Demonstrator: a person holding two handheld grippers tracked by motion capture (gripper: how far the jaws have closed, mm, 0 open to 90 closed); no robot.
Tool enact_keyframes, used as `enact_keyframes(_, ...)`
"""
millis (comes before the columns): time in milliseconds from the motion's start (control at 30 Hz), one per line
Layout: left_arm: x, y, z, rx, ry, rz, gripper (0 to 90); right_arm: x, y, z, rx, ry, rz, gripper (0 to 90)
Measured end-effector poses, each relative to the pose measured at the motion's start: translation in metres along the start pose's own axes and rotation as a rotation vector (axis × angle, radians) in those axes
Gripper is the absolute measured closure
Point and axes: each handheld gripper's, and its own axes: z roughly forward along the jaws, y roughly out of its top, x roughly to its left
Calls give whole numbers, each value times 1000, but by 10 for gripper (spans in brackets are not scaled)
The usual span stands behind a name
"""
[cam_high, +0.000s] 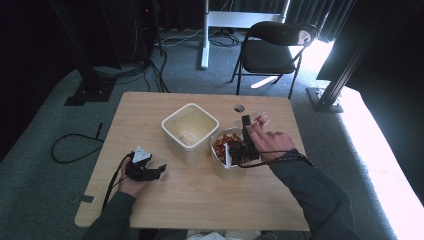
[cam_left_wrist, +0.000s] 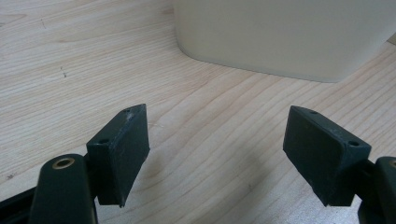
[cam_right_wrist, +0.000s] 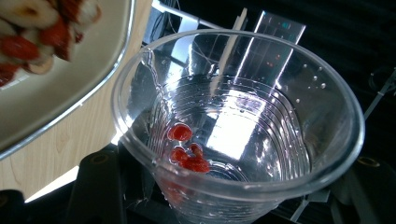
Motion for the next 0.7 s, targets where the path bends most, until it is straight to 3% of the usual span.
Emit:
enact_keyframes(133, 0, 0, 0, 1, 0, 0, 232, 0, -3, 4, 14, 2, 12, 354)
enact_keyframes(700, 0, 0, 0, 3, 1, 1, 232, 5, 0, 4, 14, 7, -22, 354)
